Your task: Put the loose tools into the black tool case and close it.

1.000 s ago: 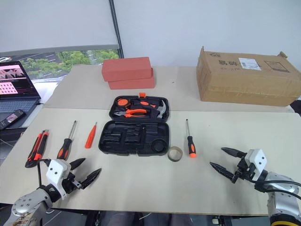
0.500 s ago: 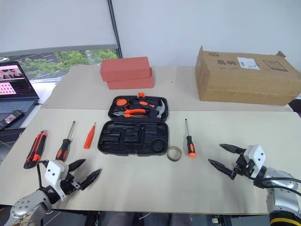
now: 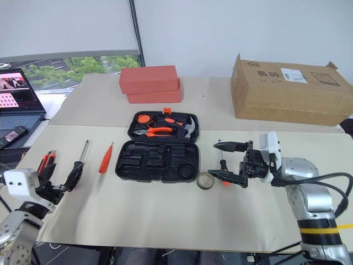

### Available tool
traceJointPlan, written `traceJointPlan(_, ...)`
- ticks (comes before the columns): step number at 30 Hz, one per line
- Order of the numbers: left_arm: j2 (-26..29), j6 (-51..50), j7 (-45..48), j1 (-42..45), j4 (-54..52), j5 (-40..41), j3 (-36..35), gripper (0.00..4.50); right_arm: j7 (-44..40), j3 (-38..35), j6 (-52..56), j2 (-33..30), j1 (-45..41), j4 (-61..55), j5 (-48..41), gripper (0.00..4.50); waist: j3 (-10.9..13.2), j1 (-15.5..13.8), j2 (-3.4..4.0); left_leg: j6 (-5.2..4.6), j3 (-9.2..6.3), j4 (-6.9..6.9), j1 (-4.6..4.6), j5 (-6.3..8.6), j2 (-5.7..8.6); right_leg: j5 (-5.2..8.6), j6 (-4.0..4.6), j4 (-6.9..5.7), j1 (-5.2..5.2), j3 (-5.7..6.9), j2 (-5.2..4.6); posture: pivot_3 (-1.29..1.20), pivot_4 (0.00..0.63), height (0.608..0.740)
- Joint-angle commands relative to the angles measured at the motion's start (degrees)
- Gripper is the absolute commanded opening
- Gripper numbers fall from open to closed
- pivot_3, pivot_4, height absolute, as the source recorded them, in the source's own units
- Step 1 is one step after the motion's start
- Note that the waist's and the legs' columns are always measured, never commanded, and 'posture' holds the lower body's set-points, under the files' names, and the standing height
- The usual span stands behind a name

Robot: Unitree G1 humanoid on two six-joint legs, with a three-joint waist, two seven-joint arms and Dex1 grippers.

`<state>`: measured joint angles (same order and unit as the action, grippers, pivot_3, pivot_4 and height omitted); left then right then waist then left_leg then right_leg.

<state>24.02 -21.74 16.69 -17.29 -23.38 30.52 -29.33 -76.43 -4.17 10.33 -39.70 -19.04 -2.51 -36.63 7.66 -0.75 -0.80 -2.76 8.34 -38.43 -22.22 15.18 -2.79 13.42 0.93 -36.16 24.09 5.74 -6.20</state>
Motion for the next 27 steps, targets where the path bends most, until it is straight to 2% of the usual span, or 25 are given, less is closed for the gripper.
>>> traceJointPlan(1,0.3,-1.5,-1.9,-1.5,-1.4,-2.9,0.5,4.50,-2.8,0.7,-1.1,0.2,-2.3,1.5,0.9,4.47,0.0,0.0,-0.06,0.04,0.00,0.00,-0.01,-0.02,0.00,-0.01,0.00,0.00,0.01,0.04,0.00,0.00,0.150,0.712)
traceJointPlan(8,-0.1,-6.6,-3.5,-1.0,-1.6,-3.5,3.3,4.50,-4.2,1.4,-2.0,1.4,-4.5,3.9,2.6,4.47,0.0,0.0,-0.08,0.09,-0.02,-0.03,0.02,-0.05,-0.01,-0.03,0.05,-0.04,0.00,0.26,-0.05,0.00,0.150,0.712)
traceJointPlan(17,-0.8,-10.6,-2.9,0.1,0.0,-2.0,2.8,4.50,-3.3,0.9,-1.5,1.9,-3.9,1.7,2.5,4.47,0.0,0.1,-0.08,0.13,-0.03,-0.02,0.01,-0.07,-0.01,-0.04,0.06,-0.08,0.03,0.26,-0.07,0.00,0.150,0.712)
traceJointPlan(21,-0.8,-10.4,-1.6,0.4,1.9,-1.9,2.5,3.63,-2.5,0.9,-1.0,2.3,-3.0,0.2,2.1,4.50,0.0,0.1,-0.07,0.13,-0.04,-0.02,0.02,-0.07,-0.01,-0.04,0.07,-0.08,0.03,0.26,-0.10,0.00,0.150,0.712)
traceJointPlan(26,-0.6,-8.9,-1.3,1.4,3.8,-3.0,1.8,1.83,-1.5,0.5,-0.1,2.8,-2.4,-1.0,1.2,4.50,0.0,0.0,-0.07,0.12,-0.05,-0.02,0.02,-0.07,-0.01,-0.04,0.06,-0.07,0.01,0.26,-0.15,0.00,0.150,0.712)
traceJointPlan(27,-0.8,-8.4,-1.2,1.6,4.2,-2.8,1.5,1.61,-1.3,0.4,0.0,2.9,-2.3,-1.3,1.1,4.50,0.0,0.0,-0.07,0.12,-0.05,-0.02,0.01,-0.07,0.00,-0.04,0.06,-0.08,0.01,0.26,-0.15,0.00,0.150,0.712)
